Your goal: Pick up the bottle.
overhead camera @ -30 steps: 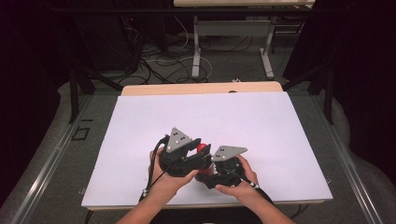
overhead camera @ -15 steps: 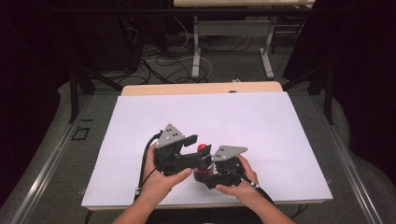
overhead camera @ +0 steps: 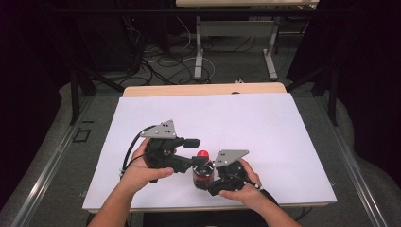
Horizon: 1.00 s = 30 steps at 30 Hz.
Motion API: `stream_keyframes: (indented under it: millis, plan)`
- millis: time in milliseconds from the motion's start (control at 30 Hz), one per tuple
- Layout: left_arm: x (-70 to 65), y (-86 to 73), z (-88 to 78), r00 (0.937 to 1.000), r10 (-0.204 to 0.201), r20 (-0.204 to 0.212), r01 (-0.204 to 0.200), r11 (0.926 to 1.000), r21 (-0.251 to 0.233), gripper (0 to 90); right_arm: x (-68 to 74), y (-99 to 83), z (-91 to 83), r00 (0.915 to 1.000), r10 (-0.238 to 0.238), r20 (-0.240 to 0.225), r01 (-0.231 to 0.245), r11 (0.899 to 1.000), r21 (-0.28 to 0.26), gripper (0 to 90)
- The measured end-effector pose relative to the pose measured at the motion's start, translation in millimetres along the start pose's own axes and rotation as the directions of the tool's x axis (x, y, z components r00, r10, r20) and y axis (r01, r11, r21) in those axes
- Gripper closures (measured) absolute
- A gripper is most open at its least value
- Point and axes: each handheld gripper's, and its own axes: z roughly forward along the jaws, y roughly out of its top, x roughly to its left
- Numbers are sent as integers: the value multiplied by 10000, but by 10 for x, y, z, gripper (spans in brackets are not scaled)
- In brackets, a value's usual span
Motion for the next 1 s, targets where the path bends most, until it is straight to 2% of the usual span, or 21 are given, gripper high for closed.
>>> stream_keyframes:
  millis: [67, 100, 167, 267, 333, 400, 467, 600, 767, 833, 933, 1000]
  plan:
    - [44, -15, -16, 9988, 259, 427, -262, 9996, 59, 388, 11, -2, 9, 10000, -25, -71, 25, 10000, -4, 288]
    - [75, -29, -14, 9964, 314, 790, -324, 9994, 113, 395, 11, 1, 4, 9998, -87, -157, 88, 9999, 93, 288]
    - [82, -32, -8, 9955, 312, 899, -325, 9994, 137, 409, 15, 2, 5, 9996, -82, -272, 85, 9999, 129, 288]
    - [90, -29, 11, 9899, 528, 1314, -563, 9981, 230, 435, 26, 0, 13, 9992, -158, -357, 158, 9999, 17, 288]
    - [90, -20, 25, 9874, 652, 1444, -699, 9972, 280, 448, 31, 1, 14, 9986, -182, -494, 184, 9998, 25, 288]
    - [96, -16, 39, 9842, 744, 1607, -809, 9961, 345, 521, 45, 6, 8, 9969, -205, -762, 213, 9997, 96, 288]
    - [102, -21, 51, 9816, 861, 1702, -936, 9949, 369, 541, 47, 6, 9, 9962, -238, -840, 245, 9997, 75, 288]
    - [115, -44, 82, 9812, 858, 1726, -966, 9938, 555, 602, 66, 7, 11, 9940, -331, -1040, 336, 9994, 31, 288]
    - [102, -57, 75, 9883, 756, 1325, -820, 9957, 435, 616, 55, 3, 9, 9956, -294, -892, 300, 9995, 54, 288]
    - [87, -59, 73, 9935, 533, 1005, -567, 9979, 313, 618, 44, 8, 5, 9965, -311, -772, 310, 9995, -20, 288]
    - [45, -47, 83, 9994, 154, 323, -161, 9996, 224, 619, 23, 13, -5, 9981, -232, -574, 228, 9997, -85, 288]
    - [-19, -26, 107, 9982, -273, -531, 285, 9994, 215, 619, 23, 8, -13, 9999, 139, -76, -140, 9998, -151, 288]
